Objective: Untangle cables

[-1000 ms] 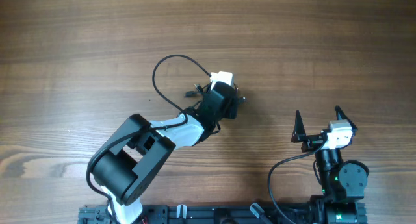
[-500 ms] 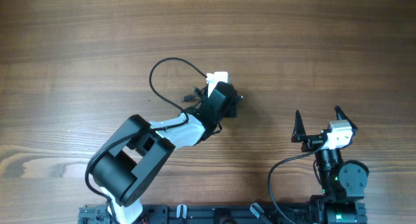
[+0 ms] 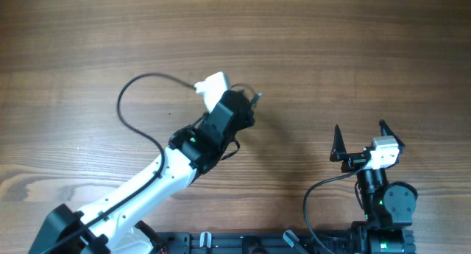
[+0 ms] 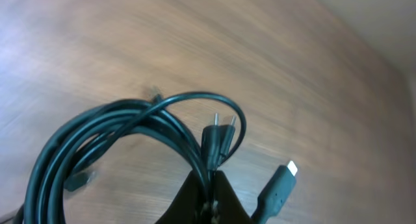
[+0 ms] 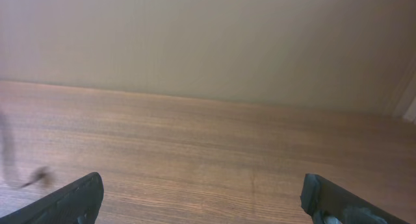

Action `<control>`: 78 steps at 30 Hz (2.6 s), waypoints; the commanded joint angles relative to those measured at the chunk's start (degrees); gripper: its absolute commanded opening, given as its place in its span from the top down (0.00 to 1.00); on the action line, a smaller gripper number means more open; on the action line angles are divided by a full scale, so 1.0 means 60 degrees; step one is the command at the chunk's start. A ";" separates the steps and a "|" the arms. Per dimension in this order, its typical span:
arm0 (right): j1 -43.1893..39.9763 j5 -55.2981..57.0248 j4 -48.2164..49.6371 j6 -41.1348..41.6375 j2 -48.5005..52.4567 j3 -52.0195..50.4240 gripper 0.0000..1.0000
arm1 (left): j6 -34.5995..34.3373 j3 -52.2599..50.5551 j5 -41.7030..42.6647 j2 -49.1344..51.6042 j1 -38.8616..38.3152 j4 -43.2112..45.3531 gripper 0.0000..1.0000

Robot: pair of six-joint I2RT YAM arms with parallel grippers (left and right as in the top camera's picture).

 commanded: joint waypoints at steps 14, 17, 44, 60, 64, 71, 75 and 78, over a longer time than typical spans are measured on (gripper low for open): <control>-0.0015 0.0127 0.0033 -0.0073 -0.0033 -0.0011 0.00 | -0.5027 -0.0025 -0.0576 -0.0306 0.0204 -0.2189 0.00; -0.0015 0.0127 0.0033 -0.0073 -0.0033 -0.0011 0.00 | -0.4994 -0.0036 -0.1242 -0.0295 0.0208 -0.2517 0.00; -0.0015 0.0127 0.0033 -0.0073 -0.0033 -0.0011 0.00 | -0.1027 -0.0033 -0.1982 -0.1774 0.0994 -0.5410 0.00; -0.0015 0.0127 0.0033 -0.0073 -0.0033 -0.0011 0.00 | 0.1002 -0.0033 0.0586 -0.1712 0.1643 -0.3293 0.00; -0.0015 0.0127 0.0033 -0.0069 -0.0033 -0.0011 0.00 | 0.1231 -0.0033 0.0692 -0.1330 0.1643 -0.2965 0.00; -0.0015 0.0127 0.0033 -0.0073 -0.0033 -0.0011 0.00 | 0.2262 -0.0033 0.1348 0.0328 0.1647 -0.1734 0.00; -0.0015 0.0127 0.0033 -0.0073 -0.0033 -0.0011 0.00 | 0.2936 -0.0033 0.1268 0.1362 0.1661 -0.1198 0.00; -0.0015 0.0127 0.0033 -0.0073 -0.0033 -0.0011 0.00 | 0.2932 -0.0033 0.0747 0.2051 0.1661 -0.1122 0.07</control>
